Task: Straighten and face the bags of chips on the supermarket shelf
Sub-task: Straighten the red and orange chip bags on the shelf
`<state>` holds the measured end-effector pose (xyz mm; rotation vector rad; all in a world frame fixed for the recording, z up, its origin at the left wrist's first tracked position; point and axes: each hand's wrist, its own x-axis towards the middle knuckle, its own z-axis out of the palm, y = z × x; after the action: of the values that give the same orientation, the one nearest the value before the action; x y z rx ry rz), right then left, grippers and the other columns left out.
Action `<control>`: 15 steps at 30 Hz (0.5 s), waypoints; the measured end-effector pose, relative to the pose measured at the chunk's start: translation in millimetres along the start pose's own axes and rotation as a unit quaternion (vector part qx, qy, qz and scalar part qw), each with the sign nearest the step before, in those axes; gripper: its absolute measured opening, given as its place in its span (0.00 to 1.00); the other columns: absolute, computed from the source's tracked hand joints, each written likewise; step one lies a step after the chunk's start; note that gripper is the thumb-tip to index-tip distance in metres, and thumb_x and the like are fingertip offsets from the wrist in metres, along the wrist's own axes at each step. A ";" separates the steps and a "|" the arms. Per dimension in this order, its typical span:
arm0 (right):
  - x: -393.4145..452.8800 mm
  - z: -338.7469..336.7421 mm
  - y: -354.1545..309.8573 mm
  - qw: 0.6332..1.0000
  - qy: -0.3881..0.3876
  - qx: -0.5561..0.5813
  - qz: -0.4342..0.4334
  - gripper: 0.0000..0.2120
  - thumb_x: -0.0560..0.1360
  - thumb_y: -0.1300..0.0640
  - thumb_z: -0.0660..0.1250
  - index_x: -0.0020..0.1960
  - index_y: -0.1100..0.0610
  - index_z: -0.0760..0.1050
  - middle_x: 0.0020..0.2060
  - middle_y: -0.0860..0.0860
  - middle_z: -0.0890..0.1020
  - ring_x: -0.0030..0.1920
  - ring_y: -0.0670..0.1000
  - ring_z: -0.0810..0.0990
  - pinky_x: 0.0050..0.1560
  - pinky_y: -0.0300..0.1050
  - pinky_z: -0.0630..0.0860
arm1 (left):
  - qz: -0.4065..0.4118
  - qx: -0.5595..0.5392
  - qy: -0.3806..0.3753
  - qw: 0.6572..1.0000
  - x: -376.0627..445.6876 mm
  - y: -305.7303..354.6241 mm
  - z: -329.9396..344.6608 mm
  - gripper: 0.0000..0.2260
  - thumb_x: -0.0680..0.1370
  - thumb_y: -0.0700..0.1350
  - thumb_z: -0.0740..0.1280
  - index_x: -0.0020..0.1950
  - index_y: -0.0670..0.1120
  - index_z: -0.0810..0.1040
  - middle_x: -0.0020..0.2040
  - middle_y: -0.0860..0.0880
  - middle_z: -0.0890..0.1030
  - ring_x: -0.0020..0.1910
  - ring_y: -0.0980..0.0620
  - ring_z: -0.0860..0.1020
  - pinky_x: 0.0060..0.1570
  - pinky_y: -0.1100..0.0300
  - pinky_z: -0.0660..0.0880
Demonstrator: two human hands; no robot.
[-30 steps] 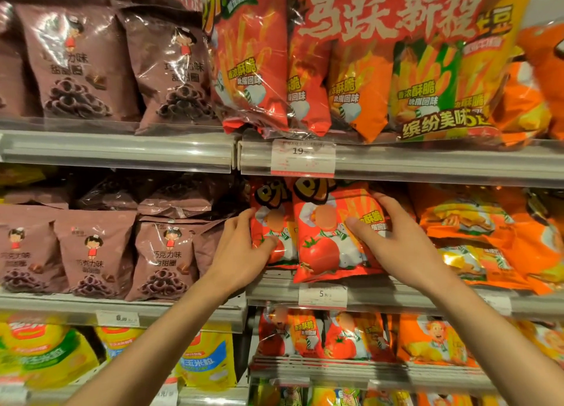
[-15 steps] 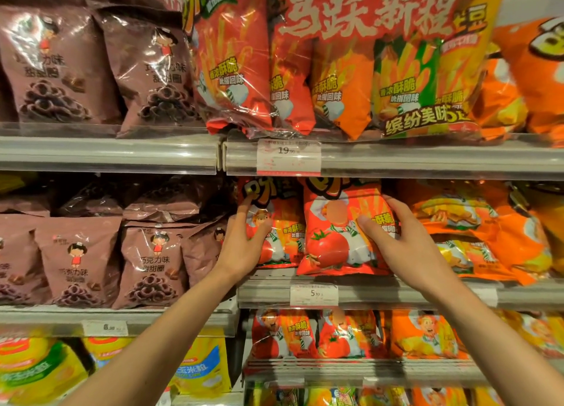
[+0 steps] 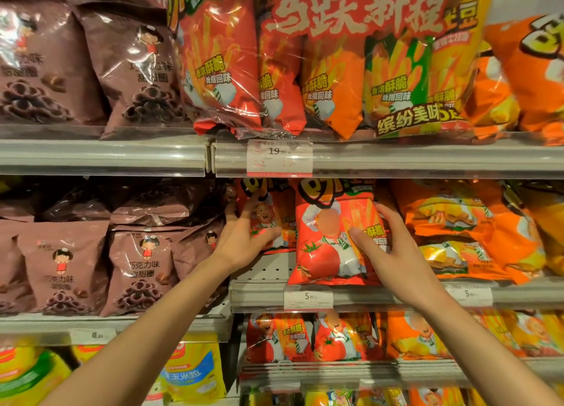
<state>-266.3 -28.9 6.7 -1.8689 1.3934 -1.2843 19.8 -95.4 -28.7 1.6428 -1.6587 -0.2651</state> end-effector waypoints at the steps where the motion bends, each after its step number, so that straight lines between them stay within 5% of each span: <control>1: 0.0 -0.3 0.5 1.000 0.001 0.003 0.001 0.31 0.75 0.37 0.66 0.74 0.43 0.61 0.65 0.43 0.75 0.64 0.44 0.75 0.62 0.45 0.72 | 0.011 0.014 -0.016 1.000 -1.5 -2.7 -2.5 0.41 0.73 0.59 0.73 0.79 0.63 0.53 0.78 0.38 0.52 0.74 0.34 0.65 0.70 0.49 0.67; 7: 1.4 -3.2 1.0 1.000 -0.006 0.027 0.013 0.32 0.75 0.39 0.67 0.75 0.43 0.61 0.64 0.42 0.76 0.61 0.41 0.76 0.57 0.41 0.72 | 0.020 0.028 0.007 0.999 13.4 -0.2 0.1 0.39 0.73 0.50 0.75 0.79 0.60 0.59 0.79 0.41 0.51 0.69 0.36 0.72 0.68 0.52 0.71; 15: -0.1 -4.1 1.7 0.999 -0.008 0.031 0.010 0.31 0.75 0.40 0.67 0.75 0.43 0.61 0.63 0.40 0.76 0.57 0.35 0.75 0.54 0.36 0.71 | 0.012 0.092 -0.014 0.996 16.3 -2.8 5.3 0.36 0.78 0.54 0.68 0.81 0.59 0.53 0.79 0.38 0.55 0.63 0.32 0.75 0.63 0.46 0.74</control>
<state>-270.7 -28.8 7.1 -1.8160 1.3452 -1.2862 20.7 -112.8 -28.1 1.7594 -1.7665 -0.1256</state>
